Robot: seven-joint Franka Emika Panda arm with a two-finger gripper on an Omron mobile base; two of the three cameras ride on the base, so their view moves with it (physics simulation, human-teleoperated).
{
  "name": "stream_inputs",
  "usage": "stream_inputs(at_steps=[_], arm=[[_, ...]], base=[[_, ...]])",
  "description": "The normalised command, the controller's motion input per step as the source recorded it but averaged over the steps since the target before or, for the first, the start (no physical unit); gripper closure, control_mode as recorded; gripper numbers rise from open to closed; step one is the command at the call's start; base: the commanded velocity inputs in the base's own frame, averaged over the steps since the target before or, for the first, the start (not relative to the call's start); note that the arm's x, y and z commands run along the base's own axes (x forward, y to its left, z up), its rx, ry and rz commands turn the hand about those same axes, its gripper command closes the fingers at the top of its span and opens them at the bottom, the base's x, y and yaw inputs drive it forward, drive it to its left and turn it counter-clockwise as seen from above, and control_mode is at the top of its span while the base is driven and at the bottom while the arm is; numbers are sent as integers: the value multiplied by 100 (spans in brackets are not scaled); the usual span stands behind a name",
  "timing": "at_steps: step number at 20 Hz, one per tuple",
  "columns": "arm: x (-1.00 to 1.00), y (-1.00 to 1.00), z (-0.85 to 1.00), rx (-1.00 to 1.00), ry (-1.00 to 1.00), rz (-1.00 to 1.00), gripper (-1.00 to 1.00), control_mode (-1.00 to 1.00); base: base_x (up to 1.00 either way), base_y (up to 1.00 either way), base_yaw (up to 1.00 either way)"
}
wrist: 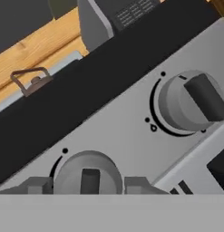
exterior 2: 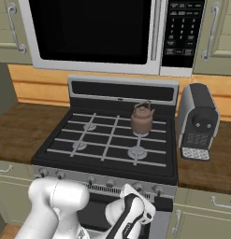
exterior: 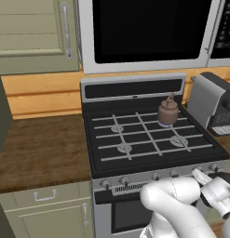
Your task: Turn off the rear right burner of the stove.
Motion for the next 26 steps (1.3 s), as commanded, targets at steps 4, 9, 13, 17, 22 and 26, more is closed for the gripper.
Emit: stream_inputs(at_steps=[4, 9, 13, 17, 22, 26], arm=[[0, -20, 9, 57, 14, -19, 100, -100], [0, -11, 15, 63, 18, -21, 100, -100], [0, -8, 12, 62, 20, -22, 100, -100], [0, -7, 15, 64, 20, -21, 100, -100], [0, -1, 17, 65, 20, -21, 100, -100], [0, 0, 13, 65, 19, -22, 100, -100]], base=[[0, 0, 0], [0, 0, 0], [0, 0, 0], [0, 0, 0], [0, 0, 0], [0, 0, 0]])
